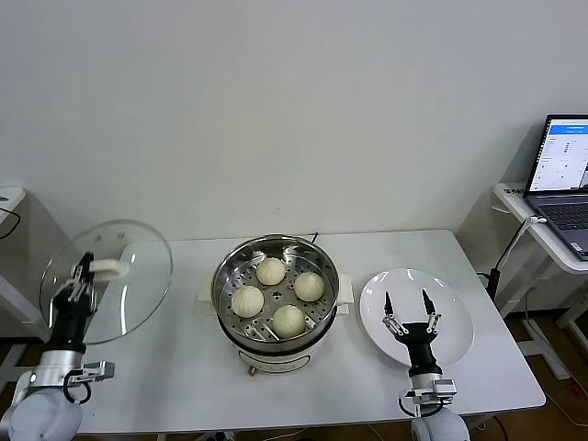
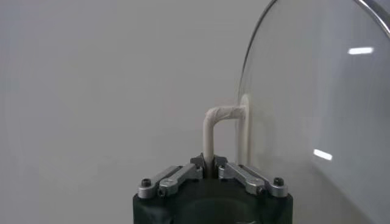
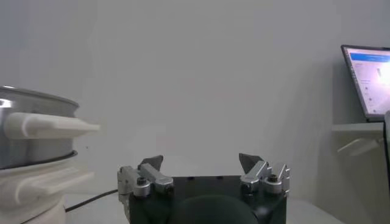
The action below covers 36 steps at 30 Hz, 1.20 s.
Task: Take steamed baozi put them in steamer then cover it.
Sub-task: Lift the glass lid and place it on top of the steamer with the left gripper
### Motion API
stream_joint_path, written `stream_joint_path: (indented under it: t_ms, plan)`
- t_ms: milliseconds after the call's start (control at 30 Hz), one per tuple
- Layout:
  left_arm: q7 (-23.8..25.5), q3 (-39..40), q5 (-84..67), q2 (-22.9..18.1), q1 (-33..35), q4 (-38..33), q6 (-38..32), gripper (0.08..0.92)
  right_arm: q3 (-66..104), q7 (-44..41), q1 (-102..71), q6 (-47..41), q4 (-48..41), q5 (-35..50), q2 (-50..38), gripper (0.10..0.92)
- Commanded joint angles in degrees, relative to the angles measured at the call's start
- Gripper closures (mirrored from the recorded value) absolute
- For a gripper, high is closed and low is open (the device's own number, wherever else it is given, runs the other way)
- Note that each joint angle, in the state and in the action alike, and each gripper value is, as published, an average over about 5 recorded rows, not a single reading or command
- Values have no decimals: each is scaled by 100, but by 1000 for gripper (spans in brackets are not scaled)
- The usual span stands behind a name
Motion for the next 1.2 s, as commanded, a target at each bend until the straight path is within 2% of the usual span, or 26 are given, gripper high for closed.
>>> stream_joint_path:
  t_ms: [33, 200, 400, 700, 900, 1200]
  plan:
    - [803, 2501, -8, 76, -445, -2199, 1865, 805, 216, 8, -124, 50, -9, 25, -8, 203]
    - [1280, 3853, 467, -257, -1157, -1933, 2796, 805, 339, 8, -208, 104, -43, 46, -4, 203]
    - [1889, 4653, 1024, -673, -1556, -1486, 3359, 805, 418, 9, -222, 126, -104, 46, 24, 203]
    - [2193, 4928, 1879, -1114, -1665, -718, 3492, 805, 452, 6, -134, 112, -221, 19, 91, 203]
    - [2329, 4857, 2263, -1203, -1656, -394, 3411, 805, 455, 5, -104, 87, -234, 17, 83, 203]
    - [2573, 4738, 2565, -1176, -1636, -330, 3342, 805, 487, 4, -97, 61, -245, 3, 52, 203]
